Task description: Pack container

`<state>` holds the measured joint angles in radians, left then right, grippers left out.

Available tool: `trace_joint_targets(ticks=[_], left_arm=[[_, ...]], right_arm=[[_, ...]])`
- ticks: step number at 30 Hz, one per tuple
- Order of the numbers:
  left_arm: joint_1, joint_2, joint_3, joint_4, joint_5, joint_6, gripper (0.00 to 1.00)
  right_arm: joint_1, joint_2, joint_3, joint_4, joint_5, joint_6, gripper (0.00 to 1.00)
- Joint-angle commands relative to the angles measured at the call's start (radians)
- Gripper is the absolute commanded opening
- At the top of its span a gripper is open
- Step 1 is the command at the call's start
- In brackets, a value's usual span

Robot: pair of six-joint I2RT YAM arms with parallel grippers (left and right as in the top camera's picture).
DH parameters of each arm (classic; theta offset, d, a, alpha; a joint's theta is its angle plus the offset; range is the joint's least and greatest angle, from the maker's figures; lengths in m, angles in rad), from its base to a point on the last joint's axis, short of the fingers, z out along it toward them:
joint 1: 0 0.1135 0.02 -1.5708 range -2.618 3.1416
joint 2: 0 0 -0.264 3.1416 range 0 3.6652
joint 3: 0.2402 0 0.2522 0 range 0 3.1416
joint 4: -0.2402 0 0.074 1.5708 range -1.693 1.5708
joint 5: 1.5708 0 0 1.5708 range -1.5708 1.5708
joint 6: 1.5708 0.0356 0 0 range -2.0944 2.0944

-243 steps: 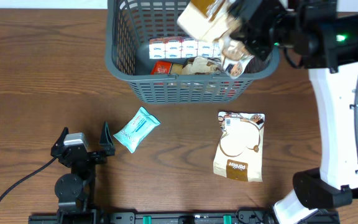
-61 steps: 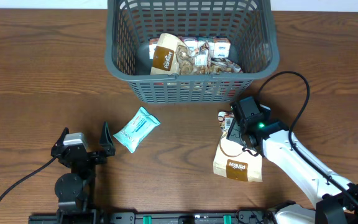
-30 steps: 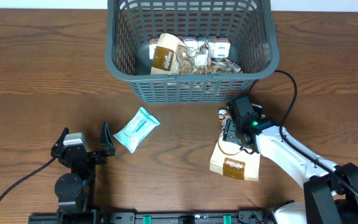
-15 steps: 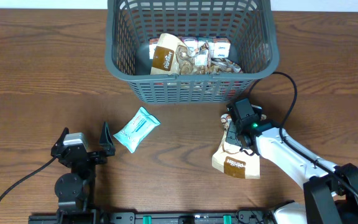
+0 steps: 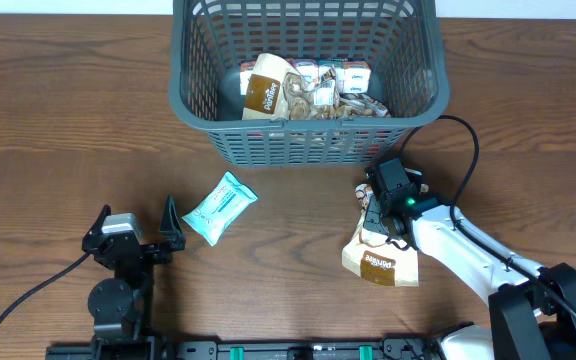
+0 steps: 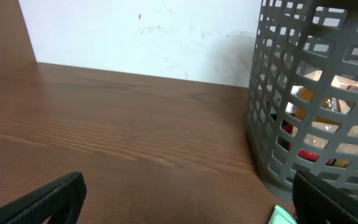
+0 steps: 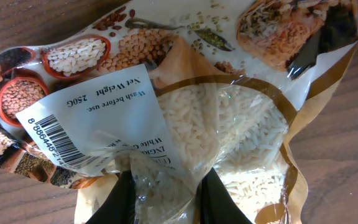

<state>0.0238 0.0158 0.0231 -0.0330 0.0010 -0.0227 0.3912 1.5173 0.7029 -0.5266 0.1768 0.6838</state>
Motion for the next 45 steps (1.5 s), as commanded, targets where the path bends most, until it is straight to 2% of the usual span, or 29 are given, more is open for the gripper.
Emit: trace_joint_targets(ticks=[1,21,36,45], left_arm=[[-0.001,-0.005,-0.018,-0.040,-0.008,-0.002,0.99],[-0.001,-0.005,-0.018,-0.040,-0.008,-0.002,0.99],[-0.001,-0.005,-0.018,-0.040,-0.008,-0.002,0.99],[-0.001,-0.005,-0.018,-0.040,-0.009,-0.002,0.99]], right_arm=[[0.009,0.026,-0.037,-0.006,-0.029,-0.001,0.01],[0.008,0.018,-0.036,-0.016,-0.054,-0.001,0.01],[-0.023,-0.202,-0.035,-0.048,0.008,-0.002,0.01],[-0.032,-0.206,-0.035,-0.106,0.014,-0.001,0.01]])
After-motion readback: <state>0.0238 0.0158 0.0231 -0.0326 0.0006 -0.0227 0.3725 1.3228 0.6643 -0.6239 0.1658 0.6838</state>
